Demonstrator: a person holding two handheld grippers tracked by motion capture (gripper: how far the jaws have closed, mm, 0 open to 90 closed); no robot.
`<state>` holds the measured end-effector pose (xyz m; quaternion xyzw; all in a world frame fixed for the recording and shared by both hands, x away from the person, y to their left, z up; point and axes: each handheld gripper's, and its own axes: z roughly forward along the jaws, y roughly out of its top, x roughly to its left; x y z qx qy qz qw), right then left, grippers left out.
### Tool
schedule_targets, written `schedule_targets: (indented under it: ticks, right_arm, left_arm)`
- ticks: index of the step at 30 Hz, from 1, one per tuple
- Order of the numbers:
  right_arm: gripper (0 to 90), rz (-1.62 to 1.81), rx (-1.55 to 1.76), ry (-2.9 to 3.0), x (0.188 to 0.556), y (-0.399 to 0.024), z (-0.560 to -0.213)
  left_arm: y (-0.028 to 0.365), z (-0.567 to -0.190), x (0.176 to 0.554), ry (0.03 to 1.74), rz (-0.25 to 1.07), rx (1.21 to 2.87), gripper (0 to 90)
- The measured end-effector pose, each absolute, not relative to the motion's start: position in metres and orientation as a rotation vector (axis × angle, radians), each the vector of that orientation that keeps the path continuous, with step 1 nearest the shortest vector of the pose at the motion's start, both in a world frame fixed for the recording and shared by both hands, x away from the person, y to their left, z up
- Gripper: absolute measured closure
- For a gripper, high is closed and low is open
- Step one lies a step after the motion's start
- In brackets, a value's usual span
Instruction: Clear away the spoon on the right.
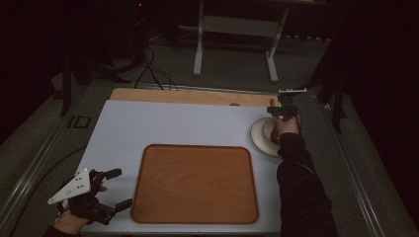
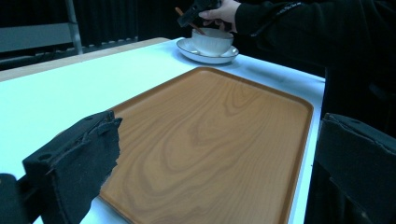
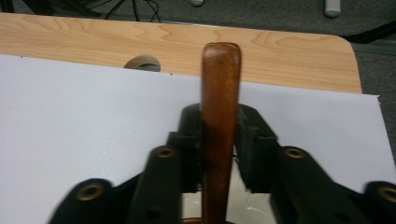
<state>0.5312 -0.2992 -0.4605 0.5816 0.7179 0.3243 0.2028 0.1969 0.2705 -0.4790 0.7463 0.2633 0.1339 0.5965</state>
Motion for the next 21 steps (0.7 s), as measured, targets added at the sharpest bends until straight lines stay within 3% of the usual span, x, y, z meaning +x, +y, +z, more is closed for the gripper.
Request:
schedule_targets:
  ticks: [21]
  right_arm:
    - [76.9,0.978,1.633,1.993,0.522,-0.309,-0.43]
  left_arm:
    - [0.27,-0.478,0.197,0.612,0.312,1.724,0.0]
